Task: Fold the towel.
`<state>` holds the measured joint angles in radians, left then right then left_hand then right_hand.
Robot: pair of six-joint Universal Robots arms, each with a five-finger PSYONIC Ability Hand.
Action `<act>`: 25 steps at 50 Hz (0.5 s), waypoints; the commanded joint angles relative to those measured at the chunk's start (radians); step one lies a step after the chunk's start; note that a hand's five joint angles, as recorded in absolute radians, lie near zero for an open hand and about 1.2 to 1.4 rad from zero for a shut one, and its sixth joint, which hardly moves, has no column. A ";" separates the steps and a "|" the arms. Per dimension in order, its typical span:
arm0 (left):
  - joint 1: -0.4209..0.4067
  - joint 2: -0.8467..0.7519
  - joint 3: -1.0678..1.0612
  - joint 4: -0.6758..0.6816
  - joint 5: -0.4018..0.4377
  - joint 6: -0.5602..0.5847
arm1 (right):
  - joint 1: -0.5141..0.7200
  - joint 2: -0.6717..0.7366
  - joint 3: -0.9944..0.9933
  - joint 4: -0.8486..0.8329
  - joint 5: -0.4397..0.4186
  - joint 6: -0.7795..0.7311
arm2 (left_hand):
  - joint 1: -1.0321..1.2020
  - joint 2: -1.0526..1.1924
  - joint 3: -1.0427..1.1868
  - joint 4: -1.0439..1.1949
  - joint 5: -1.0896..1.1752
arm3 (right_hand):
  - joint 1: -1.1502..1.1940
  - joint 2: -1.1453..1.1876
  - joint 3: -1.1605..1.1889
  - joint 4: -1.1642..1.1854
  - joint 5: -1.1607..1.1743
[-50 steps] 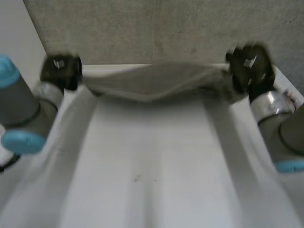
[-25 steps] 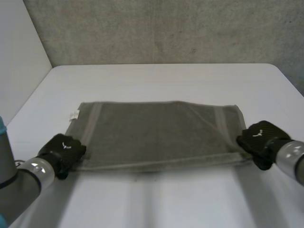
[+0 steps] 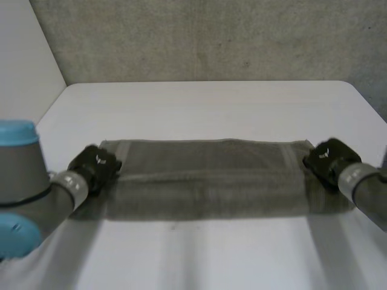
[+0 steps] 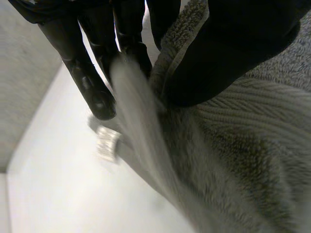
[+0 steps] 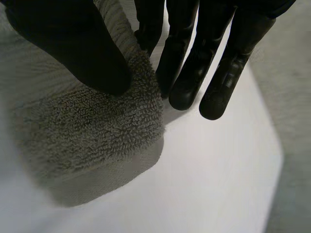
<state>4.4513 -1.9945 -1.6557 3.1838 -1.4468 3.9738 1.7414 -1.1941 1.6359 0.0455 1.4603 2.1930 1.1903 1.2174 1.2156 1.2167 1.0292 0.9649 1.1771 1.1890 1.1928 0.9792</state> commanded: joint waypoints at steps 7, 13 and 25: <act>-0.046 -0.158 0.697 0.094 -0.012 -0.067 | 0.089 0.060 -0.499 -0.363 0.089 0.056 | 0.206 0.179 0.181 0.180 0.193 | 0.431 0.219 0.207 0.203 0.243; -0.047 -0.079 0.783 0.280 -0.033 -0.280 | 0.079 -0.050 -0.479 -0.668 0.095 0.183 | 0.206 0.179 0.181 0.180 0.193 | 0.431 0.219 0.207 0.203 0.243; -0.027 -0.052 0.418 0.343 -0.047 -0.387 | 0.078 -0.053 -0.160 -0.613 0.072 0.214 | 0.206 0.179 0.181 0.180 0.193 | 0.431 0.219 0.207 0.203 0.243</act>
<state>4.4174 -2.0367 -1.0311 3.5279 -1.5002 3.5839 1.8186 -1.2578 1.3206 -0.6065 1.5457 2.4110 1.2033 1.2176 1.2156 1.2168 1.0292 0.9650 1.1771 1.1891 1.1929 0.9937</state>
